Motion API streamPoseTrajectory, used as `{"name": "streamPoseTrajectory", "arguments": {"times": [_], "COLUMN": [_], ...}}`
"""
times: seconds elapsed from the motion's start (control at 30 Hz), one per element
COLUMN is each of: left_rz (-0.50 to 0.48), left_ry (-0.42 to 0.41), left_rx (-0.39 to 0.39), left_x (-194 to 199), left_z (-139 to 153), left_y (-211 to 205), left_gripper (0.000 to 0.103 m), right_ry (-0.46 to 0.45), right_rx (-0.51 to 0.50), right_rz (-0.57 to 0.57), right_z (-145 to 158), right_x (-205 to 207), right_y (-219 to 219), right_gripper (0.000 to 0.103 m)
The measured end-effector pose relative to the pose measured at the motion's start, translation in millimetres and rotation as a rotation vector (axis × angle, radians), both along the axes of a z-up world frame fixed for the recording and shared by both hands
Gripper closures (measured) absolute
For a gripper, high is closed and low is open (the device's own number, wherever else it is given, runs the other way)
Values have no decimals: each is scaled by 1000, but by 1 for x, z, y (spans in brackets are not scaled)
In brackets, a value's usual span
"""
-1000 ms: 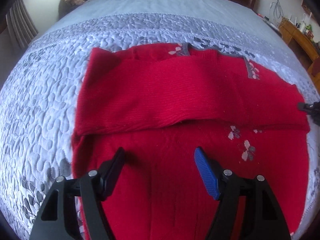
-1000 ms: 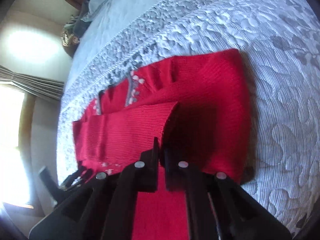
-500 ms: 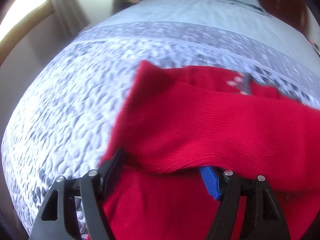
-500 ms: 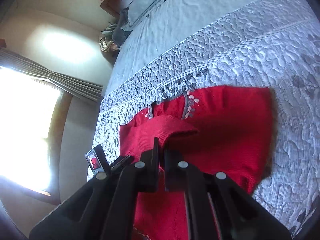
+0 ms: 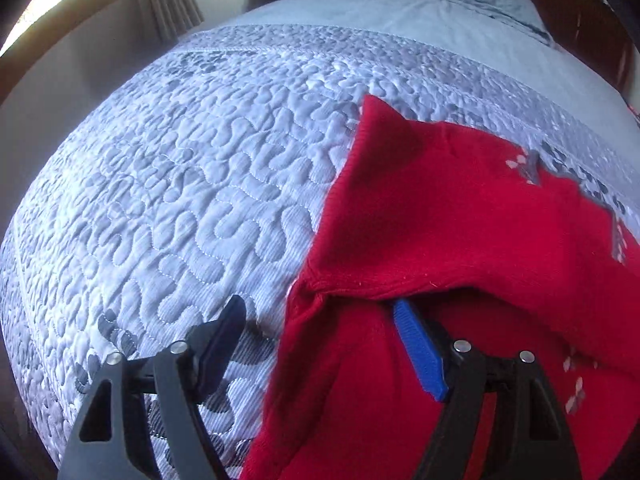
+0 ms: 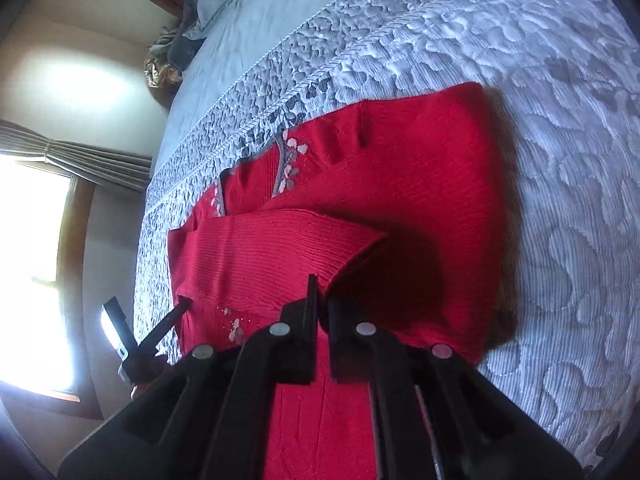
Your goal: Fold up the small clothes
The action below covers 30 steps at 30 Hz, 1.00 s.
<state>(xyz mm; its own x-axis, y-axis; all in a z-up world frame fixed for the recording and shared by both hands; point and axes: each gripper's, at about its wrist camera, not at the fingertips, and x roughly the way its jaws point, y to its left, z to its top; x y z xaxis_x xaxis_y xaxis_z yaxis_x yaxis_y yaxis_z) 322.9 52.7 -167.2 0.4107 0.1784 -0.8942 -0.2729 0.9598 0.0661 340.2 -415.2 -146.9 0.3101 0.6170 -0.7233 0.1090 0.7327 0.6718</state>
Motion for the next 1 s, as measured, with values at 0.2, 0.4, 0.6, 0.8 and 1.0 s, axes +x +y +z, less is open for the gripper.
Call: {"name": "streamPoseTrajectory", "arguments": {"times": [0.2, 0.4, 0.6, 0.8, 1.0], "left_rz": [-151, -133, -98, -82, -55], "left_ry": [19, 10, -7, 11, 29], "left_rx": [-39, -78, -64, 9, -48], "left_x": [-9, -3, 19, 47, 60], "left_z": [0, -5, -6, -2, -1], "left_y": [-49, -75, -96, -85, -49], "left_gripper": [26, 26, 26, 25, 25], "right_ry": [-63, -90, -153, -226, -238], "right_rx": [77, 125, 166, 170, 151], "right_rz": [-9, 11, 63, 117, 108], "right_z": [37, 70, 116, 168, 176], "right_x": [4, 12, 26, 31, 37], "right_y": [-2, 6, 27, 42, 39], "right_gripper": [100, 100, 100, 100, 100]}}
